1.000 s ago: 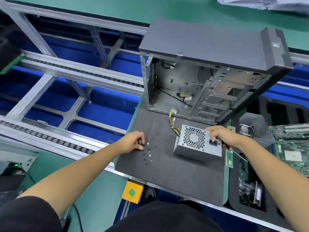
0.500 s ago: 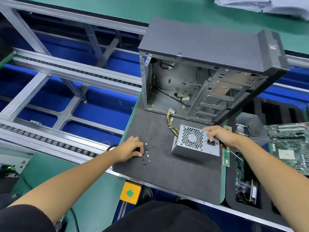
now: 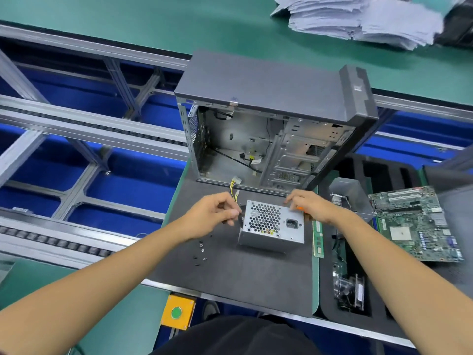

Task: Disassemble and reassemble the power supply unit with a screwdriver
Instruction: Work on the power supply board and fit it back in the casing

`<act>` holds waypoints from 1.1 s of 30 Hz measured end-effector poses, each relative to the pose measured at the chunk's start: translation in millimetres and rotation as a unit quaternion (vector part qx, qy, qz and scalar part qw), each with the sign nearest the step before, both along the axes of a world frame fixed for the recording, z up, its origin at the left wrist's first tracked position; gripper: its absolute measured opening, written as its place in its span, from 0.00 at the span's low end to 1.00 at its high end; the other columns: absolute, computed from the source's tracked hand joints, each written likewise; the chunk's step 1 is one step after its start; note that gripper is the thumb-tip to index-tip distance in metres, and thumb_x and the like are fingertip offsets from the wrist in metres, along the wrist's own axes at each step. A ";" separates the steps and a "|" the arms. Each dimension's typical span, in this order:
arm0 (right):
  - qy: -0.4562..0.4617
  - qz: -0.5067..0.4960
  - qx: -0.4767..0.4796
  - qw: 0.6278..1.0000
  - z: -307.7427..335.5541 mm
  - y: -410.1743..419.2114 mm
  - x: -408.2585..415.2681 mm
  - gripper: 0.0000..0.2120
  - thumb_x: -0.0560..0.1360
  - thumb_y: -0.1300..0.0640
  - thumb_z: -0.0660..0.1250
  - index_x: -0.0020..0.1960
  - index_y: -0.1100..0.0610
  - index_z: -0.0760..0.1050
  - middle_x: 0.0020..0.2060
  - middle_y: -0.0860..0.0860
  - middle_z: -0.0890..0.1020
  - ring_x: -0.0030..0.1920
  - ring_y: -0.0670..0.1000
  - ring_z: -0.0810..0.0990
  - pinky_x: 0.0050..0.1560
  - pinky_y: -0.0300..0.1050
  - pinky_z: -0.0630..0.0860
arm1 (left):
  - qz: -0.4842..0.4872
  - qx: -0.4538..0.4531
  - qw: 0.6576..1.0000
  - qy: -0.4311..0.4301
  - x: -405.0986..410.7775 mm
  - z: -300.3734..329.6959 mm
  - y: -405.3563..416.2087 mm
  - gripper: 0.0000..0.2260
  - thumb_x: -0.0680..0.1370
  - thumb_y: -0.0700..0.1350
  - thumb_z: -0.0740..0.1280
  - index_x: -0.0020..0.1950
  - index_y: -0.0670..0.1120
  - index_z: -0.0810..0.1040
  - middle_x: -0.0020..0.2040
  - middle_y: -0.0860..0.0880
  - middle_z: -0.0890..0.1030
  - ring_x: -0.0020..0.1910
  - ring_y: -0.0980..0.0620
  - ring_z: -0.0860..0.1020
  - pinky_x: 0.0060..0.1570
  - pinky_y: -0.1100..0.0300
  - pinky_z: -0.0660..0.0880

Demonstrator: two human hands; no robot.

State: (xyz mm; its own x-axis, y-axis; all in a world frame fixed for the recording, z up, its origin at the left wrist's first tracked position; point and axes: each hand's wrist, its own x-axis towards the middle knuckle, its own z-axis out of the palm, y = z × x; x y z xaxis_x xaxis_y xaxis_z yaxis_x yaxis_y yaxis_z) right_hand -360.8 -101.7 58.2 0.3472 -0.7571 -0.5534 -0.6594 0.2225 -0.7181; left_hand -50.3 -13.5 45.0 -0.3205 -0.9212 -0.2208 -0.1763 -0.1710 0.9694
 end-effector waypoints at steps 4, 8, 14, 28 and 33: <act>-0.017 0.040 -0.177 0.983 33.8 -10.8 -1.3 0.07 0.69 0.59 0.68 0.45 0.51 0.74 0.34 0.49 0.78 0.33 0.50 0.74 0.38 0.46 0.72 | 0.000 0.001 1.000 0.022 -30.7 7.4 -14.1 0.03 0.80 0.34 0.70 0.49 0.42 0.80 0.39 0.47 0.84 0.41 0.51 0.83 0.46 0.60 0.80; -0.257 -0.056 -0.168 0.950 74.4 -6.1 23.9 0.12 0.66 0.69 0.60 0.38 0.53 0.68 0.28 0.54 0.72 0.23 0.50 0.67 0.25 0.41 0.65 | 0.021 -0.010 0.999 0.025 -51.6 13.3 -25.3 0.04 0.78 0.38 0.72 0.47 0.45 0.80 0.38 0.48 0.84 0.40 0.50 0.84 0.41 0.61 0.80; -0.554 -0.142 -0.135 0.809 110.9 1.4 49.8 0.11 0.66 0.71 0.54 0.39 0.57 0.59 0.26 0.50 0.64 0.21 0.48 0.58 0.23 0.40 0.55 | 0.033 -0.041 0.996 0.074 -80.9 18.2 -28.6 0.10 0.78 0.37 0.72 0.44 0.53 0.80 0.43 0.43 0.86 0.45 0.46 0.86 0.45 0.61 0.81; -0.566 -0.120 -0.150 0.802 120.7 -4.2 56.6 0.10 0.66 0.71 0.54 0.38 0.56 0.60 0.26 0.51 0.63 0.20 0.47 0.57 0.23 0.37 0.57 | 0.070 -0.021 0.983 0.170 -93.4 18.5 -23.1 0.03 0.82 0.31 0.63 0.50 0.37 0.74 0.41 0.42 0.85 0.40 0.48 0.84 0.45 0.60 0.79; -0.587 -0.135 -0.150 0.784 119.7 -7.6 56.1 0.10 0.66 0.70 0.53 0.39 0.56 0.59 0.26 0.50 0.63 0.20 0.47 0.57 0.22 0.36 0.56 | 0.070 -0.021 0.982 0.172 -95.7 23.2 -25.8 0.03 0.81 0.32 0.64 0.50 0.38 0.75 0.39 0.44 0.85 0.38 0.50 0.83 0.44 0.61 0.79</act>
